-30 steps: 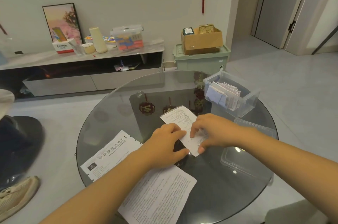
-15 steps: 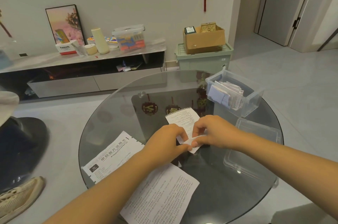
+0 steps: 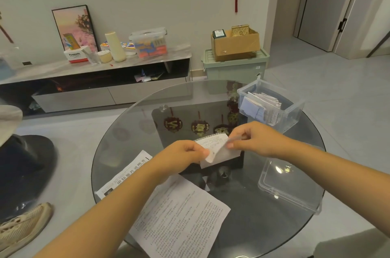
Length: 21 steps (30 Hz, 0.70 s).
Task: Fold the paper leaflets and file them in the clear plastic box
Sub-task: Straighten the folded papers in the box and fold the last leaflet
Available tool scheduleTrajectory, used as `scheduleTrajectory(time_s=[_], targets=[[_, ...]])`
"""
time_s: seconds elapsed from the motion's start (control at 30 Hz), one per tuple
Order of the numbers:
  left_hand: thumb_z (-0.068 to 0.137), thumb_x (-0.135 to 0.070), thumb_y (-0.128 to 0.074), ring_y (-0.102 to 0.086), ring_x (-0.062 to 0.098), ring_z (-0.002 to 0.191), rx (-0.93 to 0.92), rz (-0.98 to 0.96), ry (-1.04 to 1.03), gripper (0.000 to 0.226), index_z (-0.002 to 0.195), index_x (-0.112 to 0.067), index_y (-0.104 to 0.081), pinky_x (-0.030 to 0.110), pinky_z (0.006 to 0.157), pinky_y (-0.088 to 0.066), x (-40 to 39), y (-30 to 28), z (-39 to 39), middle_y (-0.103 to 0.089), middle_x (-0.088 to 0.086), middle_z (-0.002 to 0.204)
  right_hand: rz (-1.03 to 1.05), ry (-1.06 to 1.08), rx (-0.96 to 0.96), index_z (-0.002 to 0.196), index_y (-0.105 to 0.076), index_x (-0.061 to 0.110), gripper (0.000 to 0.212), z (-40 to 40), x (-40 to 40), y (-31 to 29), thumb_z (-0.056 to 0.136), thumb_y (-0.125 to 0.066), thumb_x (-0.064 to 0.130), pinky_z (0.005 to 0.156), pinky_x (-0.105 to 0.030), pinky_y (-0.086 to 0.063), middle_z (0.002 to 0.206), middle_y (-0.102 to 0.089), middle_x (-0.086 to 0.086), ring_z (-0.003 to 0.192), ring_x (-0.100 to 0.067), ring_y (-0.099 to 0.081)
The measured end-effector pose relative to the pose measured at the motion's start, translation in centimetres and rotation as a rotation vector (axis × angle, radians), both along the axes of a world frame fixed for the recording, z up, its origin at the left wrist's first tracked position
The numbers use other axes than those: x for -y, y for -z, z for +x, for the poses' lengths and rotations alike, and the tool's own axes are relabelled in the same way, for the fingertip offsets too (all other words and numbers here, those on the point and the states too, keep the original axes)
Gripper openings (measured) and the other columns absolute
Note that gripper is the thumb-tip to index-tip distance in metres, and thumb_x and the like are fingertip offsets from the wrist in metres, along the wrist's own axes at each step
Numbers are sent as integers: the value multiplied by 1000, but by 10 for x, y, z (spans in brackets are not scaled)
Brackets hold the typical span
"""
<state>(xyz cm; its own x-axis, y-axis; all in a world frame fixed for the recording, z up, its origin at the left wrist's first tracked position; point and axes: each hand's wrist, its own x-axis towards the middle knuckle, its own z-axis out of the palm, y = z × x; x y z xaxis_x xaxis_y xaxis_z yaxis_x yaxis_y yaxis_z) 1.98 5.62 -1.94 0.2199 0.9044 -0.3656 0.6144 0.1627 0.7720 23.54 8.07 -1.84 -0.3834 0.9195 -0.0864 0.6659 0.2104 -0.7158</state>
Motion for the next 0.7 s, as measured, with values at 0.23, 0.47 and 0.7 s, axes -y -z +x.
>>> scheduleTrajectory(time_s=[0.23, 0.47, 0.7], targets=[[93, -61, -24, -63, 11, 99, 80, 104, -79, 55, 127, -25, -48, 24, 92, -40, 1, 2, 12, -65, -1, 113, 19, 156, -44, 122, -59, 18, 39, -15, -3, 19, 85, -66, 28, 79, -22, -47, 115, -65, 1, 90, -11, -58], [82, -29, -71, -55, 16, 103, -282, 407, 2, 95, 149, -31, -4, 24, 83, -50, -6, 26, 16, -35, 1, 140, 137, 231, 162, 137, -33, 22, 81, -28, -4, 34, 72, -78, 35, 91, -35, -48, 108, -54, 4, 101, -17, -53], [84, -42, -65, -26, 15, 131, -553, 684, 202, 65, 141, -30, -36, 33, 112, -19, -9, 24, 13, -30, -8, 142, 355, -67, 418, 126, -54, 35, 50, -15, -5, 25, 79, -68, 46, 103, -31, -25, 134, -43, 11, 125, -14, -31]])
